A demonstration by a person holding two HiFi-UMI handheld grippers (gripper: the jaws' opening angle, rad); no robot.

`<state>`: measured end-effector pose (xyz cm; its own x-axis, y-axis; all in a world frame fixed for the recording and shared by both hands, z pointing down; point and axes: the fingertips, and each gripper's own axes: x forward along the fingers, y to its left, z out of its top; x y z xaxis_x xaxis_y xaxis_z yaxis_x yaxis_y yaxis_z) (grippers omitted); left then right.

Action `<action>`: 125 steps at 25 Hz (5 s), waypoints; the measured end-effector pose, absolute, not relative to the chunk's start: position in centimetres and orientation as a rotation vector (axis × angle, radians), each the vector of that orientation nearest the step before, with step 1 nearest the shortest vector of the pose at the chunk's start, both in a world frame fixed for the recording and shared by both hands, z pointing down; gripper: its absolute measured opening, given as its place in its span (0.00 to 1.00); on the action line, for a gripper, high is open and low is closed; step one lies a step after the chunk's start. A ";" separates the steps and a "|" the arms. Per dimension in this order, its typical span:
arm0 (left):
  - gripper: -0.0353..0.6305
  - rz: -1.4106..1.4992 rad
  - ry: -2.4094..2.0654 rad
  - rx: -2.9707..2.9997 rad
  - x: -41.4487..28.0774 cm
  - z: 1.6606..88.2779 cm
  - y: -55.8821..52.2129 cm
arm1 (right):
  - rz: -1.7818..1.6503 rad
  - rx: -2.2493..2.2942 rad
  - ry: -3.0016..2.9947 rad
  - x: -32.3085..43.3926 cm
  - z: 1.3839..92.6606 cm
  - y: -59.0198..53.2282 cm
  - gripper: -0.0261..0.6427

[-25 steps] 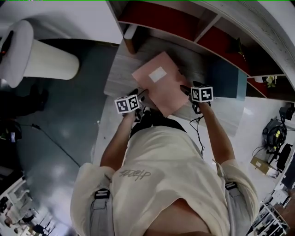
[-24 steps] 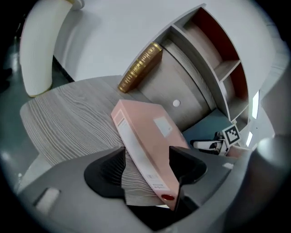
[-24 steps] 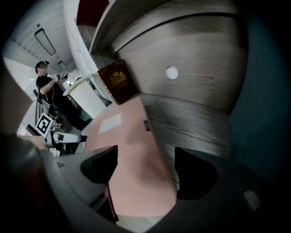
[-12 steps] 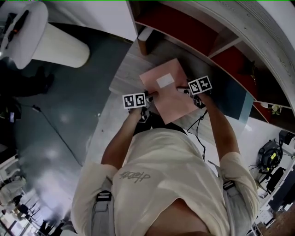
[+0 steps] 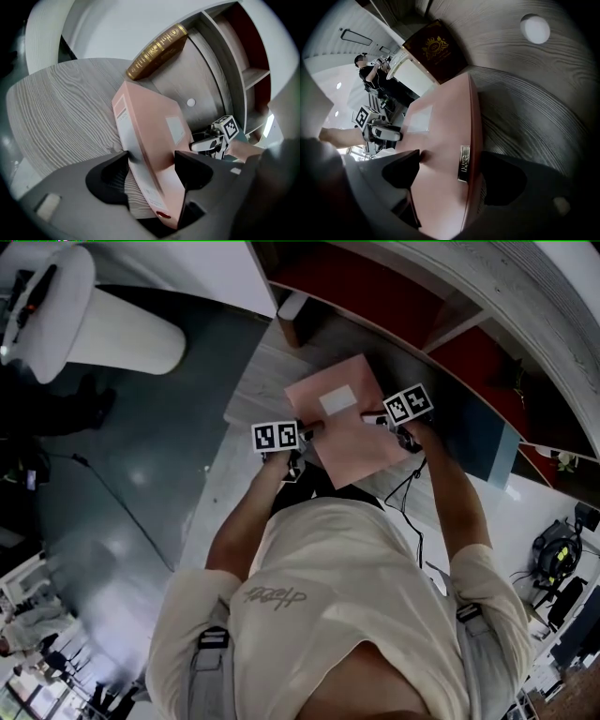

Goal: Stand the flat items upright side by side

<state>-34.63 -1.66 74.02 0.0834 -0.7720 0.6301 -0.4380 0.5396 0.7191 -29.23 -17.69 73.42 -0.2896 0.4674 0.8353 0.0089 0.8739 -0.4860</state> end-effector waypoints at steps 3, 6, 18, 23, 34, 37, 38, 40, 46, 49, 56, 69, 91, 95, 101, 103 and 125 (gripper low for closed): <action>0.54 -0.310 -1.567 1.128 -35.1 73.0 -1.8 | 0.476 -0.329 -1.887 -29.0 72.3 -17.5 0.66; 0.53 -0.266 -1.601 1.198 -35.9 71.3 -2.0 | 0.467 -0.300 -1.968 -29.1 70.6 -17.5 0.66; 0.50 -0.027 -1.823 1.464 -38.7 61.3 -2.8 | 0.359 -0.225 -2.254 -29.6 63.3 -16.8 0.65; 0.47 0.020 -1.891 1.589 -38.3 57.0 -3.0 | 0.212 -0.176 -2.341 -28.8 61.3 -17.2 0.64; 0.49 0.254 -1.867 1.771 -33.9 54.8 -3.2 | -0.001 -0.036 -2.383 -25.1 60.7 -18.1 0.59; 0.49 0.248 -1.862 1.810 -33.8 54.7 -3.1 | 0.000 -0.004 -2.410 -24.6 60.7 -18.2 0.59; 0.49 0.235 -1.869 1.822 -33.9 54.6 -3.2 | 0.003 0.017 -2.418 -24.5 60.6 -18.2 0.58; 0.52 0.203 -1.881 1.846 -34.1 54.4 -3.2 | 0.018 0.060 -2.429 -24.0 60.6 -18.3 0.56; 0.70 0.205 -1.839 1.961 -36.1 54.4 -4.4 | 0.109 0.128 -2.441 -22.9 61.0 -17.7 0.56; 0.71 0.195 -1.754 2.078 -36.1 54.3 -5.2 | 0.184 0.178 -2.429 -21.2 61.7 -16.7 0.56; 0.62 0.232 -1.622 2.279 -34.8 53.9 -7.2 | 0.452 0.313 -2.309 -13.4 66.0 -12.9 0.53; 0.60 0.240 -1.819 2.100 -30.8 54.1 -13.8 | 0.774 0.939 -2.229 0.3 65.7 -13.3 0.47; 0.58 0.189 -2.108 1.613 -19.2 54.3 -22.2 | 0.611 0.532 -2.414 6.8 67.8 -27.3 0.46; 0.58 0.212 -2.086 1.614 -19.0 54.4 -23.2 | 0.637 0.492 -2.428 7.3 68.0 -28.2 0.45; 0.56 0.240 -2.044 1.699 -18.5 54.2 -25.1 | 0.648 0.461 -2.451 6.8 68.8 -28.9 0.45; 0.57 0.256 -2.038 1.713 -18.0 54.3 -25.3 | 0.682 0.475 -2.453 7.0 68.8 -29.0 0.45; 0.60 0.218 -1.463 2.129 -12.0 53.9 -26.5 | 0.719 0.450 -2.453 7.0 69.7 -29.7 0.45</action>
